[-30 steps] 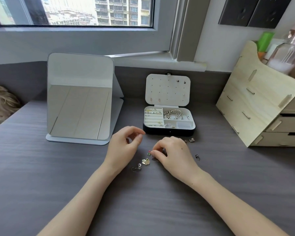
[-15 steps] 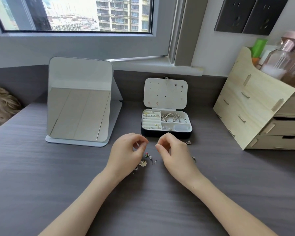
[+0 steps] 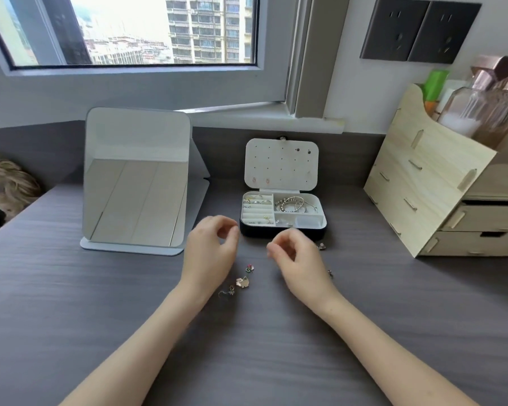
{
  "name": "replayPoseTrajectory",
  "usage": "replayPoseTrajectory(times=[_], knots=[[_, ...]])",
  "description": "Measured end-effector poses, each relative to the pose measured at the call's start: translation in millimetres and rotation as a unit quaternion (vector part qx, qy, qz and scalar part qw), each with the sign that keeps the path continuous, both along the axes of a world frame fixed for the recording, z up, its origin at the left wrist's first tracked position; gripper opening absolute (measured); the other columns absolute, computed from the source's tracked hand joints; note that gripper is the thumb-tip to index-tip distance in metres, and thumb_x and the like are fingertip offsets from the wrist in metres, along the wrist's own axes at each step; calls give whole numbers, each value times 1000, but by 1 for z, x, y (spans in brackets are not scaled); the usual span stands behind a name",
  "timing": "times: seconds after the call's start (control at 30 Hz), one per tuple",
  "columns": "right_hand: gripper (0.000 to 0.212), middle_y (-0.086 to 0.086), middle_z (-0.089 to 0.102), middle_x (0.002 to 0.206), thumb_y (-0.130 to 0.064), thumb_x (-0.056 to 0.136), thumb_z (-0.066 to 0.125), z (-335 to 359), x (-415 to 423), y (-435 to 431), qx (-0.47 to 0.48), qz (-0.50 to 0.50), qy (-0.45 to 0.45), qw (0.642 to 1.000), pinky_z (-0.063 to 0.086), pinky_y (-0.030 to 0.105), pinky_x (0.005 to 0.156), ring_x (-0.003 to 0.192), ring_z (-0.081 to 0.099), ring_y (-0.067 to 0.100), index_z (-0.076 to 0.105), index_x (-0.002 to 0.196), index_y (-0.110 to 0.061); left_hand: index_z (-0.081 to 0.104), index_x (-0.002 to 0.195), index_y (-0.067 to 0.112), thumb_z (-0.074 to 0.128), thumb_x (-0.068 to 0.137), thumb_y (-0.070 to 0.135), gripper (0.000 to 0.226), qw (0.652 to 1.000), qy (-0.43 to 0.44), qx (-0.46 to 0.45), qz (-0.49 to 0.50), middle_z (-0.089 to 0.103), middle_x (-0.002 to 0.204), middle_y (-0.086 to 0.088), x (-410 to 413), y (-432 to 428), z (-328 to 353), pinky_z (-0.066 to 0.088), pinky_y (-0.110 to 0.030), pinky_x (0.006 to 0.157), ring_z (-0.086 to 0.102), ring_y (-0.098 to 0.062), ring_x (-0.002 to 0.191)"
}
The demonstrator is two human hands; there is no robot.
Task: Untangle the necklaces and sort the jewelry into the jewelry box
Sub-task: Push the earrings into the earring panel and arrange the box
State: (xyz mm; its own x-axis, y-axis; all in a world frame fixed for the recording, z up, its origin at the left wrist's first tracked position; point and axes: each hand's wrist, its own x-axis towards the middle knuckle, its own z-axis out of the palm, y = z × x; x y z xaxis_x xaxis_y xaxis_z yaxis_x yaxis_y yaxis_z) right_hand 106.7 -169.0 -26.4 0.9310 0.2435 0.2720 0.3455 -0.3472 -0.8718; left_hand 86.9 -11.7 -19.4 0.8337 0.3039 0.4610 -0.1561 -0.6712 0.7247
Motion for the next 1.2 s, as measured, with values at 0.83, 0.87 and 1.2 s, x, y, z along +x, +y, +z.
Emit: replayPoseTrajectory(times=[0.83,0.87,1.2], knots=[[17,-2,58,66,-9,93,53,-6,65,-74,222,-220,96,945,36,23,50,54,43,10,67,86,-16,52,119,1,38,98,22,33,970,158,-184,-6,59,116,-11,152,-1,10,36,-26,75,52,-17,95],[17,-2,58,66,-10,93,53,-6,65,-75,224,-225,92,944,36,24,52,55,44,10,68,87,-15,53,116,0,38,98,21,31,971,146,-188,0,59,114,-12,152,-2,10,36,-26,73,52,-17,93],[16,0,59,68,-9,92,53,7,59,-86,247,-260,57,932,38,25,57,58,46,10,68,91,-12,63,94,-6,40,94,17,33,988,87,-119,38,66,96,-18,139,1,40,39,-32,71,59,-32,91]])
